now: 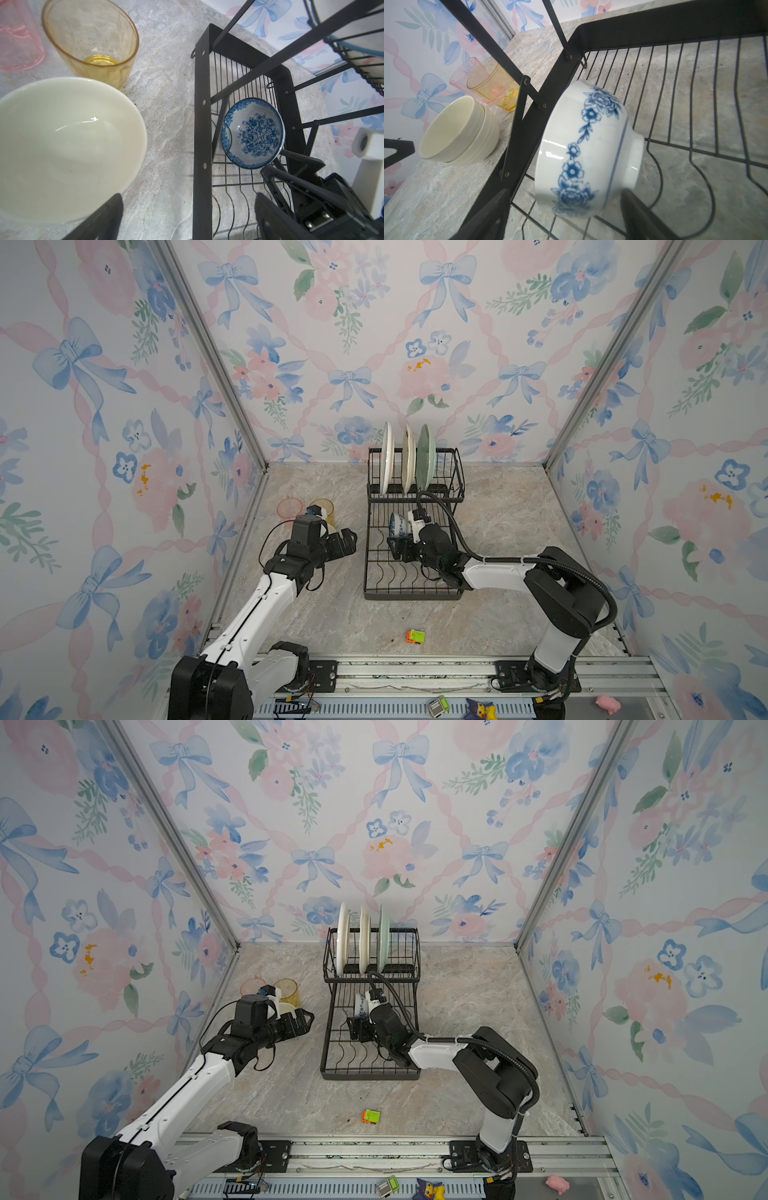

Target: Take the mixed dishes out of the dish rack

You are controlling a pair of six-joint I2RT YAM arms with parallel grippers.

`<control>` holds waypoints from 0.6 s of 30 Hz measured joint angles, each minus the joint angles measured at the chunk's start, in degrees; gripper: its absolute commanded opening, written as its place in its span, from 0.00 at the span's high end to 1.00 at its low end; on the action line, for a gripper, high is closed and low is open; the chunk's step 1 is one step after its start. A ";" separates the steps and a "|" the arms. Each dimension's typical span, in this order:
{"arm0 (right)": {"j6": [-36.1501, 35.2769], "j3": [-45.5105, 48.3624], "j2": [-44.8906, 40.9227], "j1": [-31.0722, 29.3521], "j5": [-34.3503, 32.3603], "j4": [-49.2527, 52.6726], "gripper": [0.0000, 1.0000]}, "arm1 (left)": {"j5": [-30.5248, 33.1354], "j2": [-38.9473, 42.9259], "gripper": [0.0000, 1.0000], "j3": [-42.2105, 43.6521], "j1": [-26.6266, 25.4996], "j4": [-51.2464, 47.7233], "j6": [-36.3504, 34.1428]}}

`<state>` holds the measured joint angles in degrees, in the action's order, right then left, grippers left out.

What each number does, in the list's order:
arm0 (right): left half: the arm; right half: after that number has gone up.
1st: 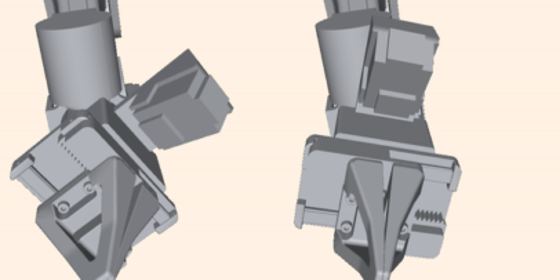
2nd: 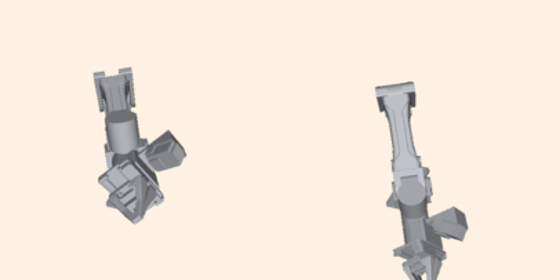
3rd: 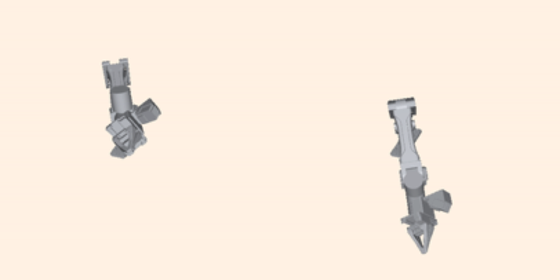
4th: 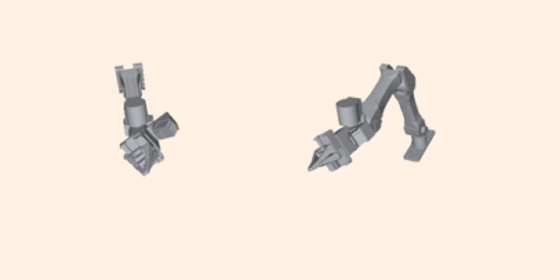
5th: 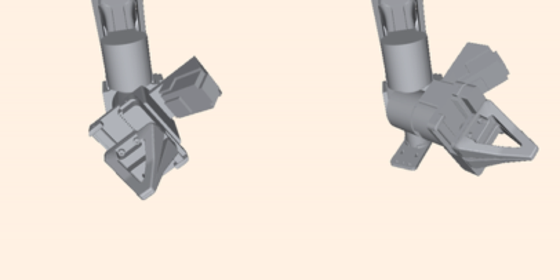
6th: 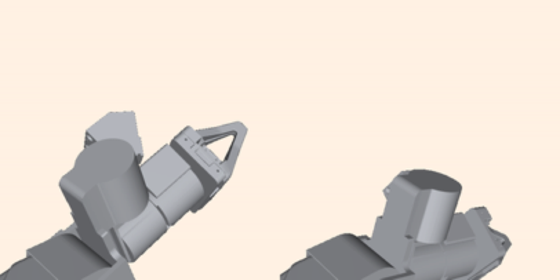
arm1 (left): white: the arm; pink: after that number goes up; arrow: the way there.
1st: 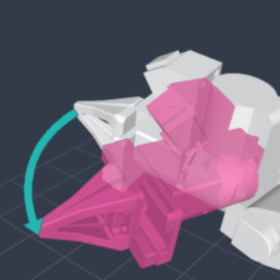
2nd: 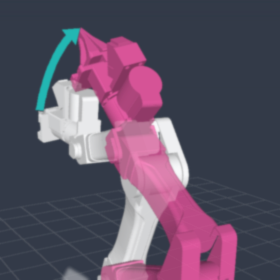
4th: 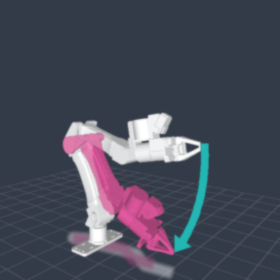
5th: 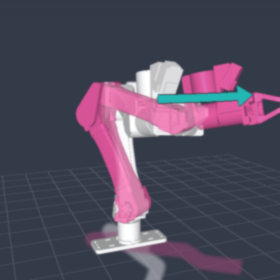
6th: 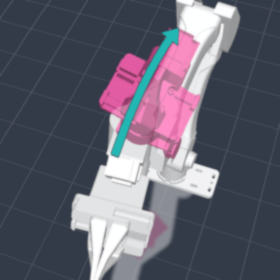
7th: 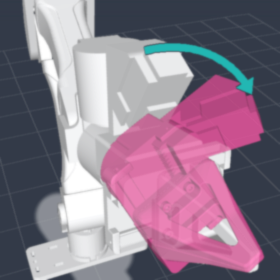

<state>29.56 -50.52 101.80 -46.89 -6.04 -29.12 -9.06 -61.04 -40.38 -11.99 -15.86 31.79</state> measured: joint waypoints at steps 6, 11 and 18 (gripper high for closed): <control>-0.13 -0.11 0.00 0.00 -0.02 0.66 0.14 | 0.02 0.00 0.02 0.00 0.00 0.00 0.00; -0.83 -0.48 0.66 0.02 -0.90 3.10 0.10 | 0.00 0.00 0.02 0.00 0.00 0.00 -0.02; -1.64 -0.48 0.79 0.04 -2.12 5.09 0.10 | 0.00 0.00 0.02 0.00 0.00 0.00 0.00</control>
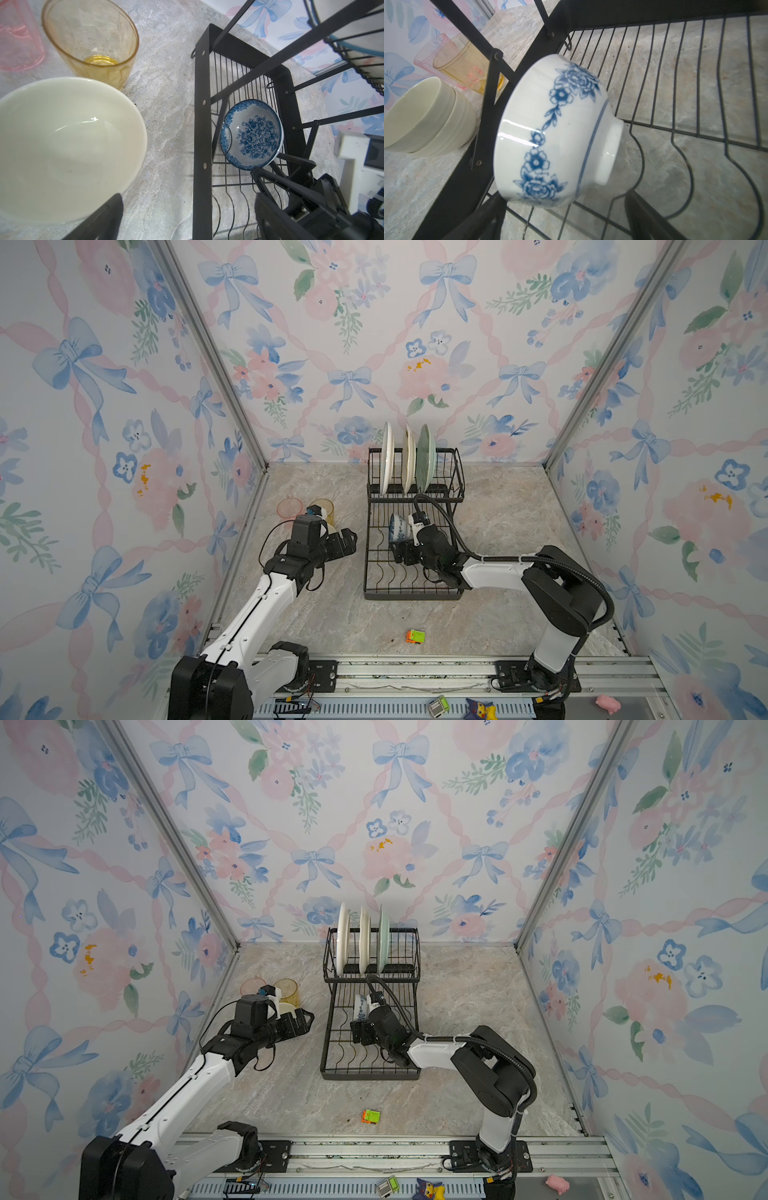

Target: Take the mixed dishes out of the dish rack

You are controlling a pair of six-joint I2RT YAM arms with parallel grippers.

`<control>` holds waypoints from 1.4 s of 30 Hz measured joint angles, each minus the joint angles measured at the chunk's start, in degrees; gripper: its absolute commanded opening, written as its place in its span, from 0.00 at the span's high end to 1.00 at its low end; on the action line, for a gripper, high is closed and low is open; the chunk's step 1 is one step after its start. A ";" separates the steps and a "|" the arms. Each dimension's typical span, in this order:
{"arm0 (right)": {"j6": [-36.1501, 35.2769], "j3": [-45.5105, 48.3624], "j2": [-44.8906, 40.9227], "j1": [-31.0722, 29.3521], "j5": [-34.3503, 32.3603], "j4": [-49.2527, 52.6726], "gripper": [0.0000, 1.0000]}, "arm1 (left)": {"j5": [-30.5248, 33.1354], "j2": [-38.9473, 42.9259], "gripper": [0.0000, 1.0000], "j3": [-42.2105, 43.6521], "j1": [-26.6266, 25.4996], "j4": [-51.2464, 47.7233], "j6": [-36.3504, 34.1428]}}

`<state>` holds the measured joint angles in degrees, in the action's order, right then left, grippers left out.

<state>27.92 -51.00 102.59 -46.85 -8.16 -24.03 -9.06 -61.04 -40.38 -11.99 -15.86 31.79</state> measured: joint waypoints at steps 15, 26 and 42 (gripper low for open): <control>-1.40 -2.51 1.29 0.31 1.07 -0.17 0.15 | 0.02 0.00 0.02 0.04 -0.04 0.00 -0.02; -1.33 -3.30 2.73 0.74 2.16 -0.11 0.24 | 0.02 0.00 0.02 0.17 -0.04 0.02 -0.02; -1.03 -5.27 3.54 1.07 2.12 0.85 0.28 | 0.04 0.00 0.02 0.44 -0.04 0.02 -0.02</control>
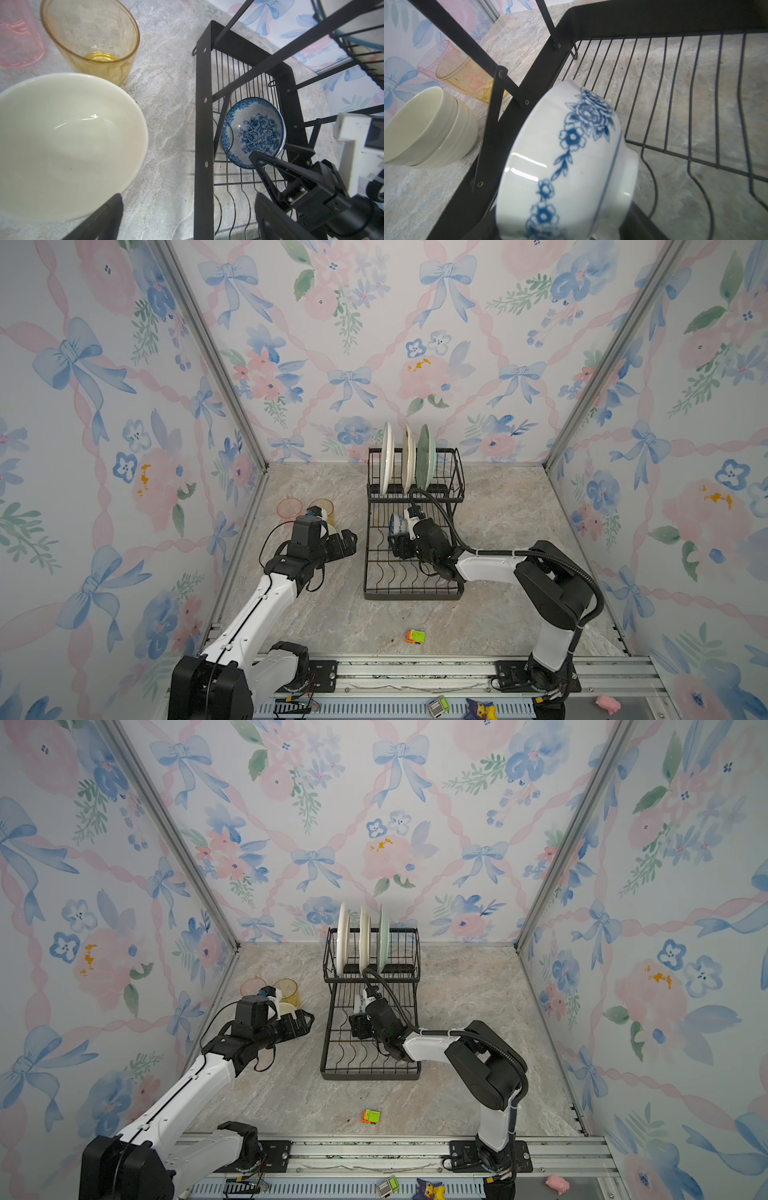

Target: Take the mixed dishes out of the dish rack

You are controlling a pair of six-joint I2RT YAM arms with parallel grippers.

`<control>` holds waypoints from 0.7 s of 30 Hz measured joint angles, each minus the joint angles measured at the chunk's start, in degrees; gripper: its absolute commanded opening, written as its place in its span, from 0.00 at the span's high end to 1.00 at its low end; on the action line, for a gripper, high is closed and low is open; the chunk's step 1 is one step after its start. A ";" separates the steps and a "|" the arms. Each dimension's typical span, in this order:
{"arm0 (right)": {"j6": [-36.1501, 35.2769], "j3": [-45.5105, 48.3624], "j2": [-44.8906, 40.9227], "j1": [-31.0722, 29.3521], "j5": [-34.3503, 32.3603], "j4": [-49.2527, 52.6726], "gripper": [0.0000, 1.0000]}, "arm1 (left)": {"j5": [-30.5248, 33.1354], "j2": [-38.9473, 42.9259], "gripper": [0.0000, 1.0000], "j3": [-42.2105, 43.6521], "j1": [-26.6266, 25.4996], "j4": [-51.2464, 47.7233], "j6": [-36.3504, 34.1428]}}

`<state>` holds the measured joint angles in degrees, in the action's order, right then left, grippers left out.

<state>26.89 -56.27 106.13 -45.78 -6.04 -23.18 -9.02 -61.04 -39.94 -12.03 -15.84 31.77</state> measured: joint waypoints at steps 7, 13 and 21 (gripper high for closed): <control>0.11 -0.44 0.28 0.04 0.00 0.26 0.30 | 0.00 0.00 0.02 0.02 0.00 0.02 0.00; 0.11 -0.52 0.31 0.09 0.04 0.26 0.32 | 0.17 0.00 0.02 0.20 0.00 0.11 0.00; 0.11 -0.52 0.31 0.11 0.04 0.26 0.31 | 0.17 -0.04 0.02 0.22 0.00 0.11 0.00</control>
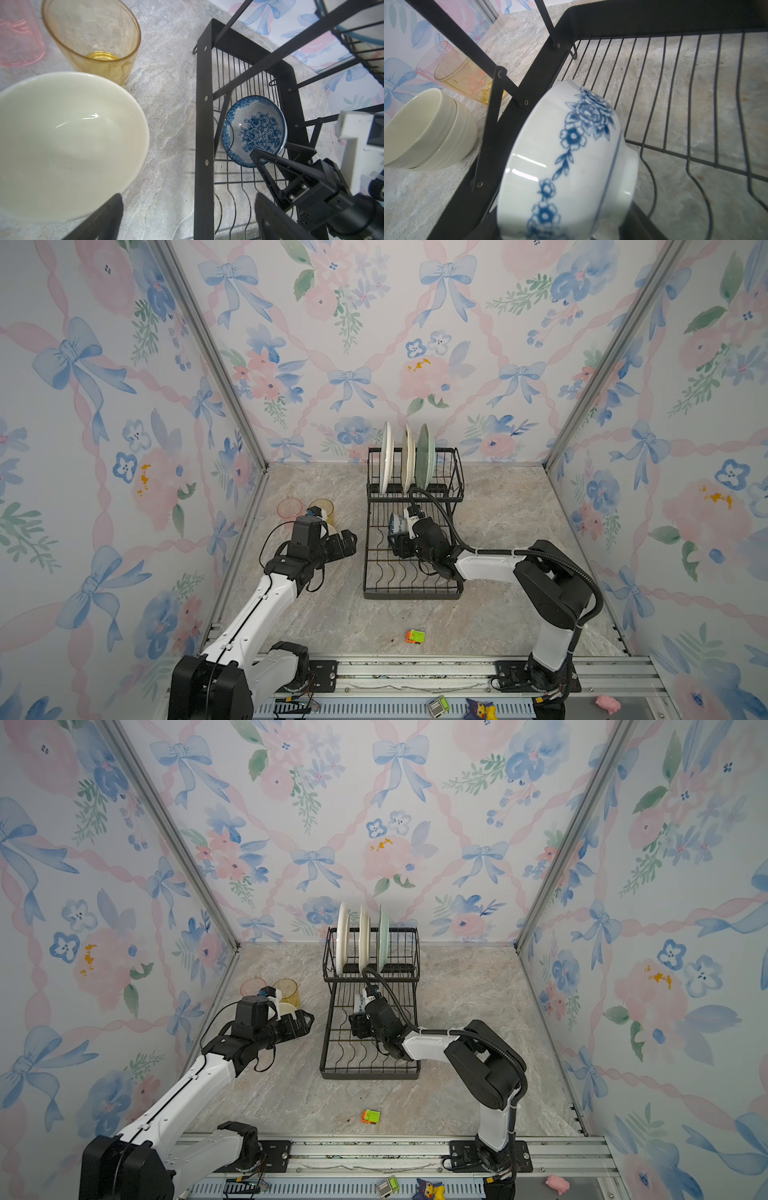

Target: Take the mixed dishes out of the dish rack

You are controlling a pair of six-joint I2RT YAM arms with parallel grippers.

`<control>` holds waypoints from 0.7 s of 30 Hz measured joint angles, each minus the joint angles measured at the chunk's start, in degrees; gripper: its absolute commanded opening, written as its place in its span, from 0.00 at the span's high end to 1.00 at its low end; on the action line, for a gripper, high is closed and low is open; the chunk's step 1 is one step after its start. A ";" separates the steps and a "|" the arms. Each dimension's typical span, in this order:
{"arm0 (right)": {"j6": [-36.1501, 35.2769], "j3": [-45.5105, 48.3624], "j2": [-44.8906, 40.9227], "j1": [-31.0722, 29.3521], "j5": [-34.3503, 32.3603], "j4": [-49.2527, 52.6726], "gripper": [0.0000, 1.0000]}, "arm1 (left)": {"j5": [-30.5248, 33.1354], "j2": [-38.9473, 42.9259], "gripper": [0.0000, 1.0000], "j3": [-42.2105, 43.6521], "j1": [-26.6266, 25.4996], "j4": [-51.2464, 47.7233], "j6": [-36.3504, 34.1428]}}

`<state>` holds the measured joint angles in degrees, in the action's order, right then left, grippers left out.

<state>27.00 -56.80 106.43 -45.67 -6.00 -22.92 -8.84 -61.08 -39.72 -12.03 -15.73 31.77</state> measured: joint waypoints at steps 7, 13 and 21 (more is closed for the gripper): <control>0.00 0.00 0.00 0.17 0.24 0.00 0.25 | 0.00 -0.02 0.02 0.00 0.00 0.00 0.00; -0.04 0.00 0.96 0.39 0.85 -0.44 0.20 | 0.00 -0.02 0.02 0.04 0.00 0.00 0.00; -0.28 0.00 1.60 0.70 1.07 -1.77 0.15 | 0.00 -0.07 0.02 0.09 0.00 0.00 0.00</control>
<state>26.72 -56.80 108.03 -44.97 -4.93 -24.69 -8.84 -61.14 -39.64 -12.03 -15.73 31.77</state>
